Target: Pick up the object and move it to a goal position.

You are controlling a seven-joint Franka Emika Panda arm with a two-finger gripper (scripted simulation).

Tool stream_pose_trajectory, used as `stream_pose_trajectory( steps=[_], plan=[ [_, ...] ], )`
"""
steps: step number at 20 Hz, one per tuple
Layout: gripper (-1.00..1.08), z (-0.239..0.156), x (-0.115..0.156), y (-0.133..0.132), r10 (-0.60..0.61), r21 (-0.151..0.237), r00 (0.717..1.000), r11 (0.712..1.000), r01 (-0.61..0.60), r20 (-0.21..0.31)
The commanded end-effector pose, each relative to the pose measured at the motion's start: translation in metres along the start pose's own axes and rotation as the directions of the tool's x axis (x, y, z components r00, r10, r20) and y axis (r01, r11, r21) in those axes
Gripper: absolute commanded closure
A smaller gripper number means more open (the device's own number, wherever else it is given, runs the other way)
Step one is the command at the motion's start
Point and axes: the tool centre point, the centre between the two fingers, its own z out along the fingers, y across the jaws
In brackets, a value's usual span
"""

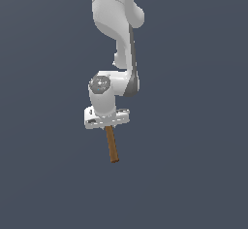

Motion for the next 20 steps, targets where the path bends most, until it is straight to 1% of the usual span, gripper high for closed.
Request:
stream_pose_trajectory(
  steps=[1, 6, 20],
  plan=[
    [1.08, -0.020, 0.004, -0.005, 0.000, -0.002, 1.000, 1.000, 0.000, -0.005],
    [1.08, -0.067, 0.011, -0.017, 0.001, -0.002, 1.000, 1.000, -0.001, -0.004],
    [1.08, -0.226, 0.036, -0.058, 0.004, -0.004, 1.000, 1.000, -0.004, -0.004]
  ],
)
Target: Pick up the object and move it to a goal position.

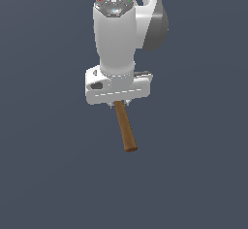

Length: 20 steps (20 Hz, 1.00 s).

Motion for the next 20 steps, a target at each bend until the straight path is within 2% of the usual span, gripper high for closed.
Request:
stream_pose_trajectory(
  steps=[1, 10, 20],
  plan=[
    [1.08, -0.029, 0.005, -0.007, 0.001, -0.001, 1.000, 1.000, -0.001, -0.002],
    [1.08, -0.112, 0.021, -0.028, 0.003, -0.001, 1.000, 1.000, -0.003, -0.002],
    [1.08, -0.155, 0.031, -0.038, 0.004, -0.001, 1.000, 1.000, -0.004, -0.002]
  ],
)
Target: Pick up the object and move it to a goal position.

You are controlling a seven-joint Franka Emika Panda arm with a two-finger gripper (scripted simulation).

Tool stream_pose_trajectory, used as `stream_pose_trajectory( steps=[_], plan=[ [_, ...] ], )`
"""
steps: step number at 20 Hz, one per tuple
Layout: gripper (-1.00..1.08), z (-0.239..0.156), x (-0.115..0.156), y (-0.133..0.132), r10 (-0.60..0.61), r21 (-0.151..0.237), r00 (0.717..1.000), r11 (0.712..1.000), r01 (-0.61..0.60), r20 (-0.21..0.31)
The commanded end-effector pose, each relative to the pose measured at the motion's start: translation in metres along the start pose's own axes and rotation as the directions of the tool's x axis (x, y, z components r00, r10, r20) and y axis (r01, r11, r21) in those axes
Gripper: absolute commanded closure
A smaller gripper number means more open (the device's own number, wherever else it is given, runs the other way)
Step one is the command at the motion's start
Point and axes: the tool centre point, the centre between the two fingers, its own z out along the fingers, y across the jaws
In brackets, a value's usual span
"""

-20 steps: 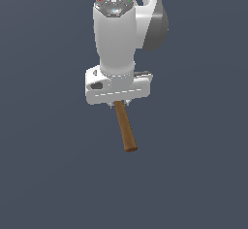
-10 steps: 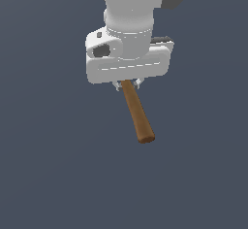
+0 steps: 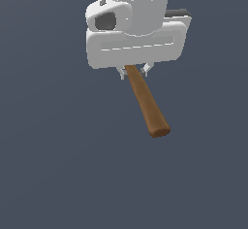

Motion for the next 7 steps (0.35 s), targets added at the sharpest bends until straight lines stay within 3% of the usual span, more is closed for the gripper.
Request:
stream_pose_trajectory(
  steps=[1, 7],
  plan=[
    [1.08, -0.0082, 0.0018, -0.0014, 0.000, -0.001, 1.000, 1.000, 0.000, -0.003],
    [1.08, -0.0131, 0.0035, -0.0025, 0.000, -0.001, 1.000, 1.000, 0.000, -0.003]
  ],
)
